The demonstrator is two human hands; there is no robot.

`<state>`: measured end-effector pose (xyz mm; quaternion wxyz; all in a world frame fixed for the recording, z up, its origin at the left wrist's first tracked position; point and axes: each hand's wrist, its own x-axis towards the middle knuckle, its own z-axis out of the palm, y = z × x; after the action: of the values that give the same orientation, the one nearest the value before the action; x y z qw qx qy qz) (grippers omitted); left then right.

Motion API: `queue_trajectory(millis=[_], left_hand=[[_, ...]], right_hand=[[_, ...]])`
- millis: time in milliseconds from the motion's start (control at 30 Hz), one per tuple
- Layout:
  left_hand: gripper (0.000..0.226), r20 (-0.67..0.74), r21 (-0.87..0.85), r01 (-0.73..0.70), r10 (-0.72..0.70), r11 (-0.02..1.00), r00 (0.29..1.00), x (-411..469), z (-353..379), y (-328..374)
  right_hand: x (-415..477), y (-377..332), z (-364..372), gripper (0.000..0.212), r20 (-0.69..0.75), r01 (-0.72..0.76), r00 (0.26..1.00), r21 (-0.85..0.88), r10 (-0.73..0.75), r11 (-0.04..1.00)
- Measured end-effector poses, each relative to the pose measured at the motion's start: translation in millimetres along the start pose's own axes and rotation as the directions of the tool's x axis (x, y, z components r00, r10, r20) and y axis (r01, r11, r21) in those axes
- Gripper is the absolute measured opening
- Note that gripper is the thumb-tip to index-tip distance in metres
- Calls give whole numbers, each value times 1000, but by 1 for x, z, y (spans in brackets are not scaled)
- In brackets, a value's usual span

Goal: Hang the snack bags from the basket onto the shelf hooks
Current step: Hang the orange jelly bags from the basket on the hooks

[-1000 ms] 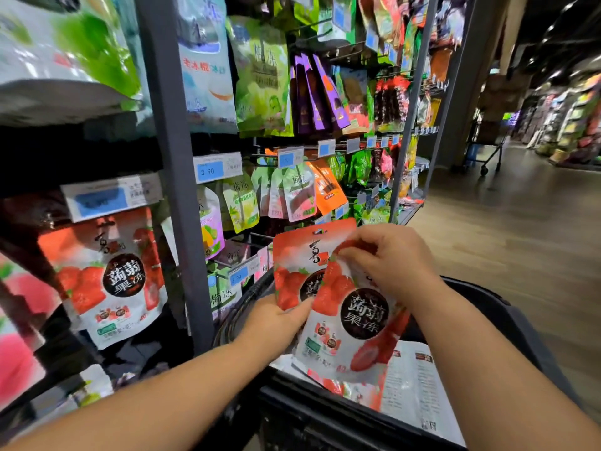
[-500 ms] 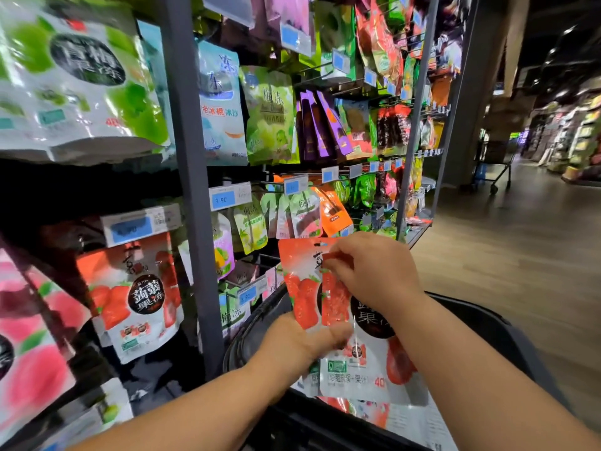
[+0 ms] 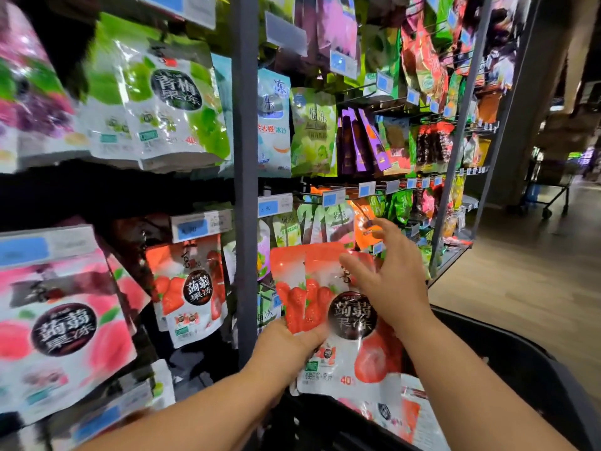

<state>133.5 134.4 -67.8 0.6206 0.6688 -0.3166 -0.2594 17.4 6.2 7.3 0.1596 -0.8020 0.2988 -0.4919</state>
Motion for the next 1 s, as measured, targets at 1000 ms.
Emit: queue_trajectory(millis=[1000], left_hand=[[44,-327,239,167,-83,957,941,29,-150,-29]], right_hand=[[-51,1,107,41,850,-774,501,357,162,523]])
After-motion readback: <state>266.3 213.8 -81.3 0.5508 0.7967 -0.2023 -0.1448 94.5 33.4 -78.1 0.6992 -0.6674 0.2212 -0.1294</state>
